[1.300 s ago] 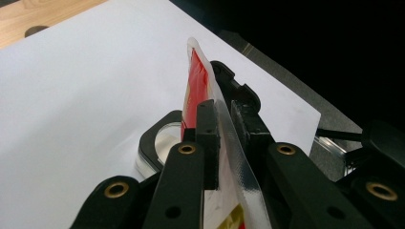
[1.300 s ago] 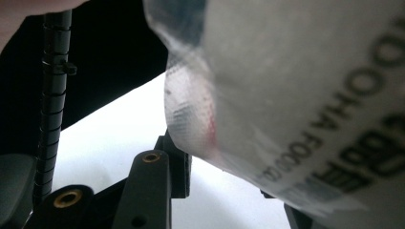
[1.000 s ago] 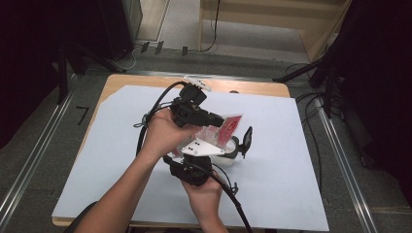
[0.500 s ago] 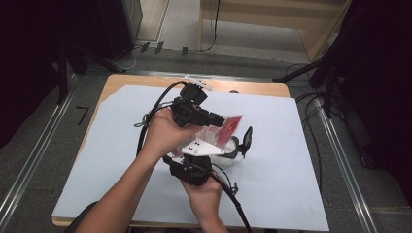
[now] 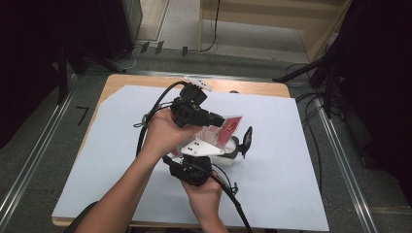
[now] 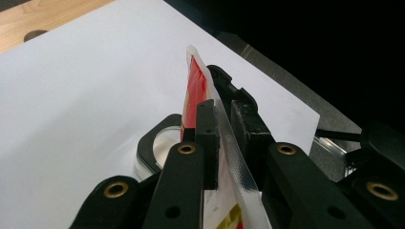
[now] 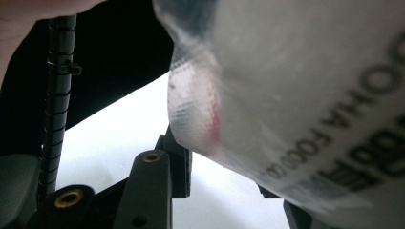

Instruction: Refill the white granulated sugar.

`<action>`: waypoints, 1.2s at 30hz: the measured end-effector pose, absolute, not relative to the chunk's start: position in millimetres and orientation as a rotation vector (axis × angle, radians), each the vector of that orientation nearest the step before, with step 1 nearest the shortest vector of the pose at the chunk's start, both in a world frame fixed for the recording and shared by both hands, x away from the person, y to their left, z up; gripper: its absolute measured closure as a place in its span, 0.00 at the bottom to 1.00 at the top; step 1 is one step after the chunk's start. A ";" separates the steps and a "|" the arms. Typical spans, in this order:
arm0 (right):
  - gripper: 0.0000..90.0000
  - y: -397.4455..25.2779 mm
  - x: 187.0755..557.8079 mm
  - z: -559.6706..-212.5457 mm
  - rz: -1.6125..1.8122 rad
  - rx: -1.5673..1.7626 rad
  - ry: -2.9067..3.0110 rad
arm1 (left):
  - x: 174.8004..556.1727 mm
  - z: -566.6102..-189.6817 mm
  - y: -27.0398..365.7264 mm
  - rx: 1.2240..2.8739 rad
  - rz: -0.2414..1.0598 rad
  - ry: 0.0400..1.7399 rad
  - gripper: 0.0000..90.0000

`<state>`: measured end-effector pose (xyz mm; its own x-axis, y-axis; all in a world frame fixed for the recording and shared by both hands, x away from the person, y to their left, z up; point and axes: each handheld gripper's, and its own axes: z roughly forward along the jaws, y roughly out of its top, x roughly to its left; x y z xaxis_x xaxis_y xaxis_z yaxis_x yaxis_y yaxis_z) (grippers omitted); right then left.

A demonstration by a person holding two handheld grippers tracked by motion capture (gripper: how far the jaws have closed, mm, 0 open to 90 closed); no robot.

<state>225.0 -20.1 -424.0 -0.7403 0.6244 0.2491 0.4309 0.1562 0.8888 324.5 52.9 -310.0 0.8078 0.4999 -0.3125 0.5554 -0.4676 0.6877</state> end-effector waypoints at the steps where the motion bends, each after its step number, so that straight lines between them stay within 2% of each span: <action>1: 0.72 -20.1 225.0 -424.0 1.630 1.039 2.247 | 324.5 -310.1 52.9 2.149 -0.086 0.774 0.92; 36: 0.72 -20.7 225.6 -424.8 1.619 1.037 2.249 | 324.2 -310.7 51.7 2.155 -0.086 0.772 0.92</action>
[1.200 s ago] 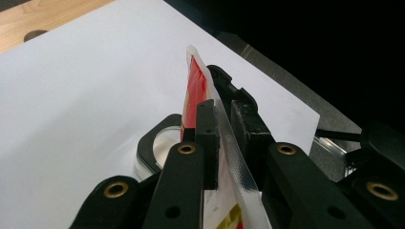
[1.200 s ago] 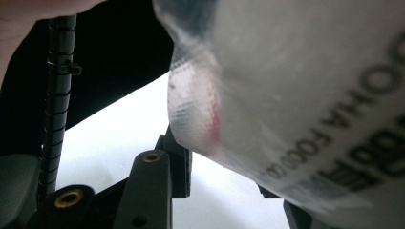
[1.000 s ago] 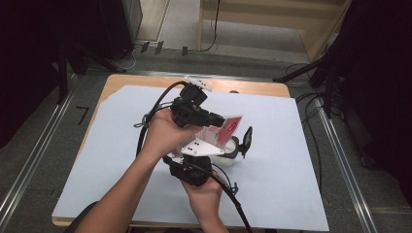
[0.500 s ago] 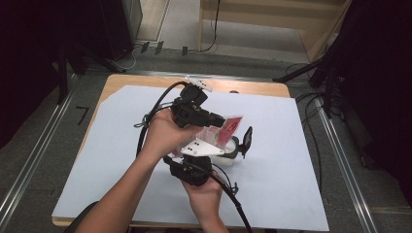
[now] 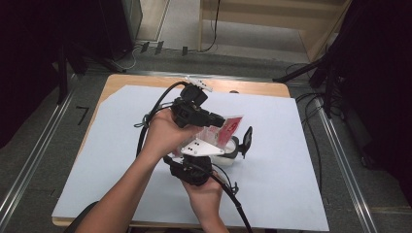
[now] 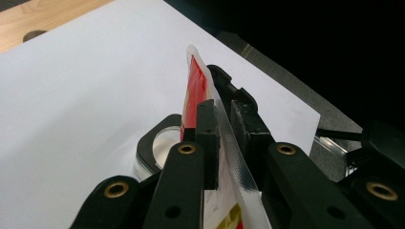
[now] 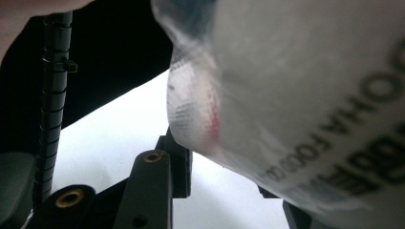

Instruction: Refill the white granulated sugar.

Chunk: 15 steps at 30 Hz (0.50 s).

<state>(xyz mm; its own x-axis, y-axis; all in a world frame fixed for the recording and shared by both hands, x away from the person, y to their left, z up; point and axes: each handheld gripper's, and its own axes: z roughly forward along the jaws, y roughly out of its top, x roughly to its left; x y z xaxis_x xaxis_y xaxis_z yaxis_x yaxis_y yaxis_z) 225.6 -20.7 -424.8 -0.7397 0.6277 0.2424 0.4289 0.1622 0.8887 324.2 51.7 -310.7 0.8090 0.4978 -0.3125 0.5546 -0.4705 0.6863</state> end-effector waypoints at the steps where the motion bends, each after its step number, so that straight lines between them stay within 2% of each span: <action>1: 0.72 -20.7 225.7 -424.9 1.620 1.035 2.249 | 324.1 -310.8 51.6 2.154 -0.085 0.773 0.92; 3: 0.72 -20.9 225.7 -425.2 1.619 1.033 2.250 | 324.2 -311.1 51.8 2.156 -0.086 0.772 0.92; 6: 0.80 -22.4 226.3 -425.7 1.591 1.028 2.249 | 323.8 -311.0 51.1 2.155 -0.087 0.771 0.92; 15: 0.79 -22.7 225.9 -426.1 1.597 1.035 2.248 | 324.0 -311.5 50.7 2.155 -0.090 0.767 0.92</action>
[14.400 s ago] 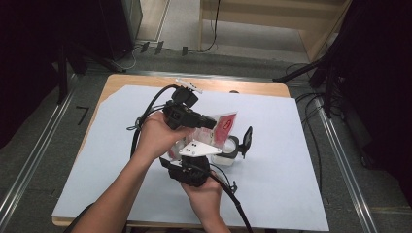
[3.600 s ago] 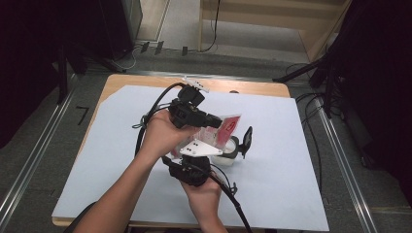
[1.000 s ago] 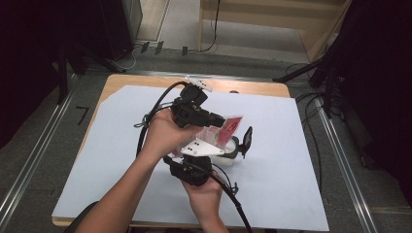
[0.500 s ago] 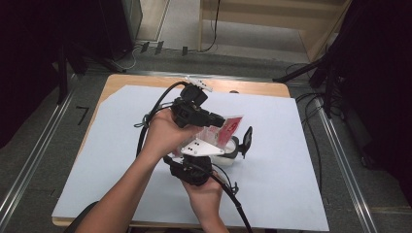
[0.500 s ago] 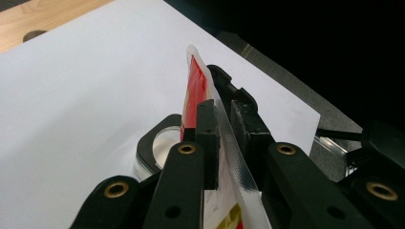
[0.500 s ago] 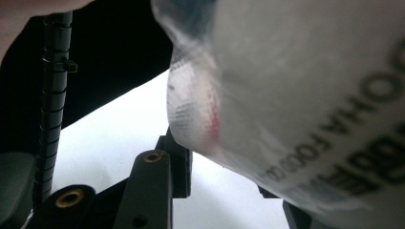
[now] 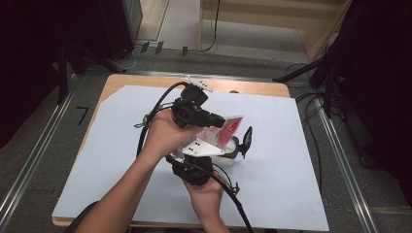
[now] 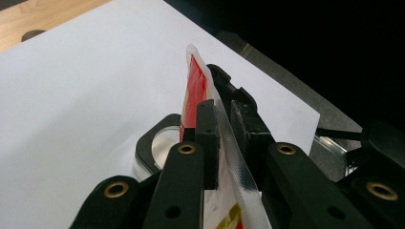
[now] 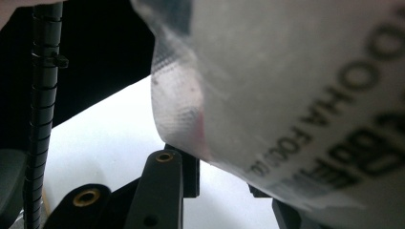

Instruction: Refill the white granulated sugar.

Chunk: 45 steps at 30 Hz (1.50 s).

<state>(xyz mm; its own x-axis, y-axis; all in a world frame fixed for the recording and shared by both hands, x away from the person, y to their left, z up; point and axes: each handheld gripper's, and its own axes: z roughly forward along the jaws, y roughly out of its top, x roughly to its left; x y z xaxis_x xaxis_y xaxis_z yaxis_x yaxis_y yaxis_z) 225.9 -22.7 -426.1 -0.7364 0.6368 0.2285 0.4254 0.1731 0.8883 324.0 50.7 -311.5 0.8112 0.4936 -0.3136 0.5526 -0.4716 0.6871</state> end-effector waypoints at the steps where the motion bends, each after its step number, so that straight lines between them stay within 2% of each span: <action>1: 0.79 -22.7 225.9 -426.0 1.598 1.037 2.248 | 324.0 -311.5 50.7 2.155 -0.089 0.768 0.92; 24: 0.84 -24.5 227.1 -428.4 1.616 1.047 2.237 | 323.5 -312.3 50.4 2.162 -0.082 0.775 0.92; 45: 1.00 -27.0 229.3 -432.4 1.600 1.052 2.233 | 322.0 -312.3 49.7 2.163 -0.089 0.758 0.92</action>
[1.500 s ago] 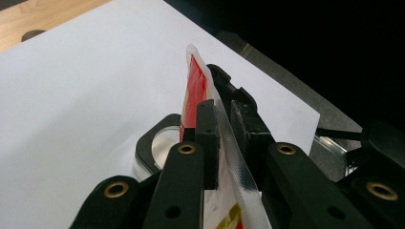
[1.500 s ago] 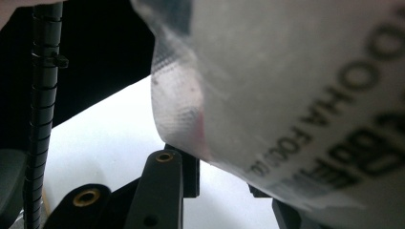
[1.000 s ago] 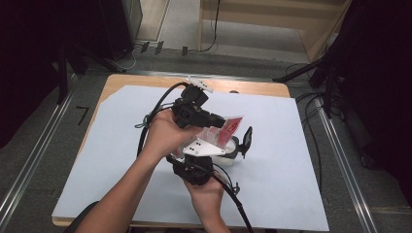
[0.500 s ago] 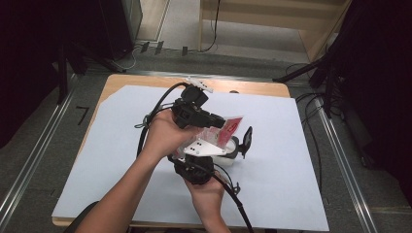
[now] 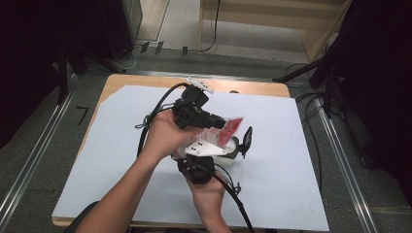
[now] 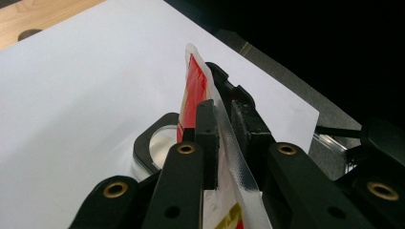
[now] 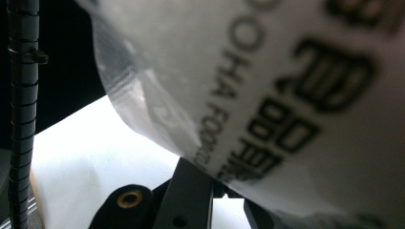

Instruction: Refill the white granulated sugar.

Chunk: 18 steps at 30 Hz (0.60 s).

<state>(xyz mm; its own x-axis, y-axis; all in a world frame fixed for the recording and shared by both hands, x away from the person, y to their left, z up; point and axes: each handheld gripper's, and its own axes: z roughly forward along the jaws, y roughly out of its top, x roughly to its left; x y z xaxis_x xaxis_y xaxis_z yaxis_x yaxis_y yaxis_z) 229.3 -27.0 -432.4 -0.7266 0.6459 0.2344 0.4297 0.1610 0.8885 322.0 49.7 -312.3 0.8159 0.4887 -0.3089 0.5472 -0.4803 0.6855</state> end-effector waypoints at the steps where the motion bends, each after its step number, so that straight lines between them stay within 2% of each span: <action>1: 1.00 -26.9 229.3 -432.3 1.598 1.052 2.232 | 322.0 -312.3 49.7 2.163 -0.089 0.758 0.92; 12: 1.00 -26.4 228.7 -433.9 1.596 1.032 2.245 | 321.8 -312.9 54.0 2.172 -0.090 0.772 0.93; 18: 0.94 -23.9 227.8 -436.4 1.587 1.007 2.268 | 320.3 -312.7 58.4 2.185 -0.094 0.779 0.94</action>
<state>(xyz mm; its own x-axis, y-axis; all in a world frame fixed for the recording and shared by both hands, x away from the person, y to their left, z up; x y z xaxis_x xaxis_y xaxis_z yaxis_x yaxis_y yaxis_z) 227.8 -23.9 -436.4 -0.7494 0.6263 0.2149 0.4164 0.1933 0.8884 320.3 58.4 -312.7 0.8080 0.5014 -0.3094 0.5606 -0.4926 0.6656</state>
